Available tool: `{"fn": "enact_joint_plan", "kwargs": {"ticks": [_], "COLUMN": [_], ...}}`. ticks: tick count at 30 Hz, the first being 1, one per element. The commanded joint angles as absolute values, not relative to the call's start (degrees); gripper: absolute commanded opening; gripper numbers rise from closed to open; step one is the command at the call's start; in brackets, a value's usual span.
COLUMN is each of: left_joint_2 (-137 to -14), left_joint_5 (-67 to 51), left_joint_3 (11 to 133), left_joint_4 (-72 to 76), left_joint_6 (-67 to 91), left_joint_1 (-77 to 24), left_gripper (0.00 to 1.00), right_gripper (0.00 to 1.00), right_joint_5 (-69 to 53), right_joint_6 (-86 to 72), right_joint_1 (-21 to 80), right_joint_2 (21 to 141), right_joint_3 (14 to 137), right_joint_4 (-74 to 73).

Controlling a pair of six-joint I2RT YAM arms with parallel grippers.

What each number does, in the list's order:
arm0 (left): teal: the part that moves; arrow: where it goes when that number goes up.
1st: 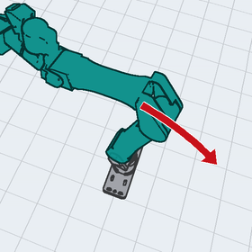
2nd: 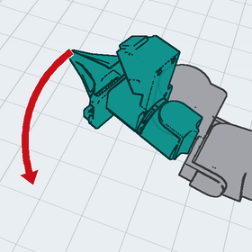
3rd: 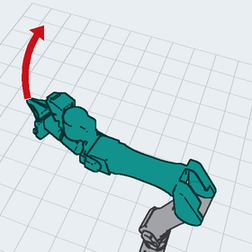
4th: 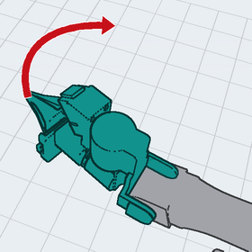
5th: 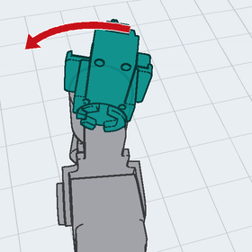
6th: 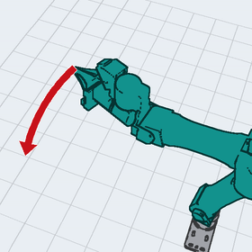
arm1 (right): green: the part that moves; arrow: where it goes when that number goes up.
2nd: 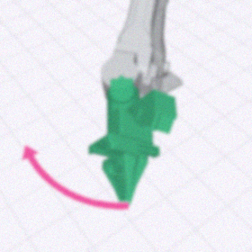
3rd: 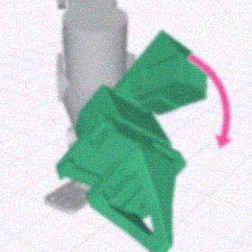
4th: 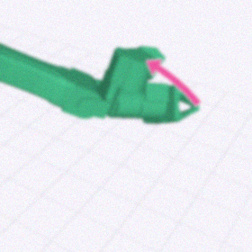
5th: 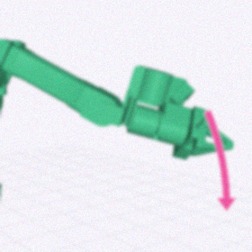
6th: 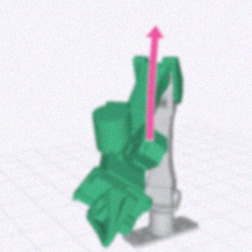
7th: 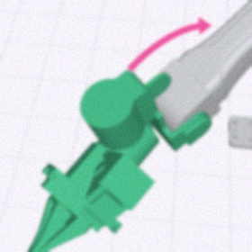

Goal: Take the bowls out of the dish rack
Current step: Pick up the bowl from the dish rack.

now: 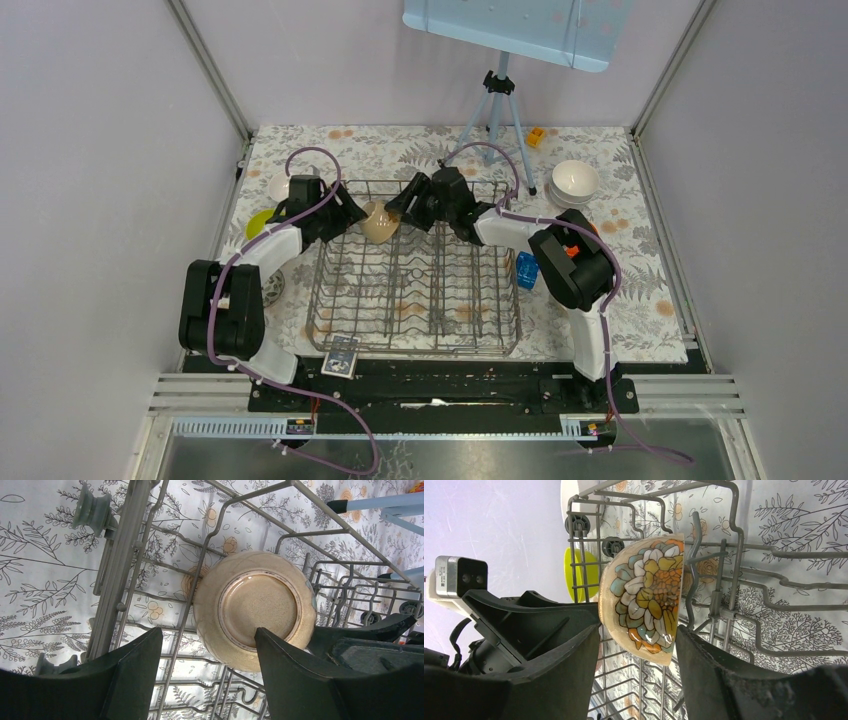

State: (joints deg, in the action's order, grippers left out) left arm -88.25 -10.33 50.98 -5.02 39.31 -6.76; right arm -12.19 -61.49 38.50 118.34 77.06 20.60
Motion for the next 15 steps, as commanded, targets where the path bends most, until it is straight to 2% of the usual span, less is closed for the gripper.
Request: {"fn": "enact_joint_plan", "kwargs": {"ticks": [1,15], "left_joint_2": [-89.18,-90.18], "left_joint_5": [-9.91,-10.44], "left_joint_3": [51.11,51.15], "left_joint_4": [-4.49,-4.22], "left_joint_6": [38.78,38.85], "left_joint_1": [-6.5,-6.5], "left_gripper": [0.73,0.72], "right_gripper": [0.62,0.52], "right_joint_5": [-15.1,-21.44], "right_joint_6": [-63.14,-66.27], "right_joint_1": [38.28,38.23], "right_joint_2": [117.52,121.61], "right_joint_3": [76.56,77.55], "right_joint_4": [27.51,34.29]}}
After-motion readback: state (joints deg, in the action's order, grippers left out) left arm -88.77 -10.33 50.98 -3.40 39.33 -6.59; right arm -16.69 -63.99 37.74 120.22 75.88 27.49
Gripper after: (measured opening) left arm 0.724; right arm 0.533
